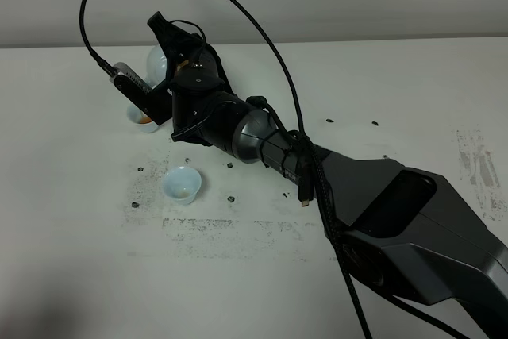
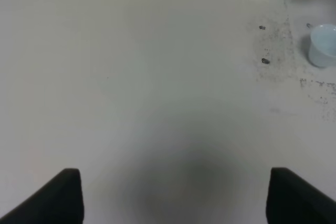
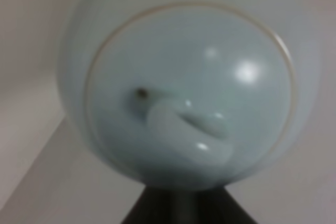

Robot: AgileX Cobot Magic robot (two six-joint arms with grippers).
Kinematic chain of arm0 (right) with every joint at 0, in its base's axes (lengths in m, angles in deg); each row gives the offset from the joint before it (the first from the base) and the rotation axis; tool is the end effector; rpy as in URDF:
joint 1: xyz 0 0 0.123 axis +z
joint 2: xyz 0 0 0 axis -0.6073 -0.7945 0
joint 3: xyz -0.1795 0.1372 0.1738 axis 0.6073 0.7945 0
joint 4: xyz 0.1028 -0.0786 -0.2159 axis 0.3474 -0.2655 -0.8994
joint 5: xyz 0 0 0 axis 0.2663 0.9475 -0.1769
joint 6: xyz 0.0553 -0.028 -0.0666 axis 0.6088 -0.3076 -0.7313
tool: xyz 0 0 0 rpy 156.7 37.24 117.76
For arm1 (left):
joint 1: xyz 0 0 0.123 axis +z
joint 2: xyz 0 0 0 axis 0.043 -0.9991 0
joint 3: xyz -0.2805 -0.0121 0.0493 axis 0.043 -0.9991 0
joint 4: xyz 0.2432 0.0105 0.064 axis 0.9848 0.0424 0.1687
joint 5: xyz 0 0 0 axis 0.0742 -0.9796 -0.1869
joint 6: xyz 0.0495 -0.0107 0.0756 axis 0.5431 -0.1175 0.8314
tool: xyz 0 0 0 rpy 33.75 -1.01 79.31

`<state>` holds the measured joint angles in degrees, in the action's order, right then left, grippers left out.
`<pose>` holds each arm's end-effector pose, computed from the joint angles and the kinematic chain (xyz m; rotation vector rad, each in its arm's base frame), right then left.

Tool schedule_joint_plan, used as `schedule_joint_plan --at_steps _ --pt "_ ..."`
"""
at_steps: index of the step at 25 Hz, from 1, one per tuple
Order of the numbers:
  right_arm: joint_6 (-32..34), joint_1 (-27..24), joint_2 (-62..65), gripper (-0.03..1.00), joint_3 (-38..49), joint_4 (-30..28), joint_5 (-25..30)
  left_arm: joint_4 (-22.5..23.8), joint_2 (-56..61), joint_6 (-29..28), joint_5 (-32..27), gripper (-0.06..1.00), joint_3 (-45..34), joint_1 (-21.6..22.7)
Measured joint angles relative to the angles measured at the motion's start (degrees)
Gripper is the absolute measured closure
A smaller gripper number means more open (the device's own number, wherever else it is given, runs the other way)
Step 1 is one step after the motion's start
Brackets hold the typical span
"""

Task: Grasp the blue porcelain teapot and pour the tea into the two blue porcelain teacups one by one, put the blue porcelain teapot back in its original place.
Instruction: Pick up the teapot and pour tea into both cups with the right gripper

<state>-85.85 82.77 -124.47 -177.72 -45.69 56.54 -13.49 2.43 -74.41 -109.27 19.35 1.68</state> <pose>0.4507 0.3810 0.1526 -1.9954 0.9167 -1.2854 -0.0012 -0.0037 0.2648 -0.1151 2.0880 -0.0340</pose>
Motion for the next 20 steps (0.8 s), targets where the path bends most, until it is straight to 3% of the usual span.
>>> schedule_joint_plan --at_steps 20 --pt "1.35 0.00 0.00 0.91 0.00 -2.64 -0.06 0.00 0.00 0.00 0.00 0.26 0.00 0.00"
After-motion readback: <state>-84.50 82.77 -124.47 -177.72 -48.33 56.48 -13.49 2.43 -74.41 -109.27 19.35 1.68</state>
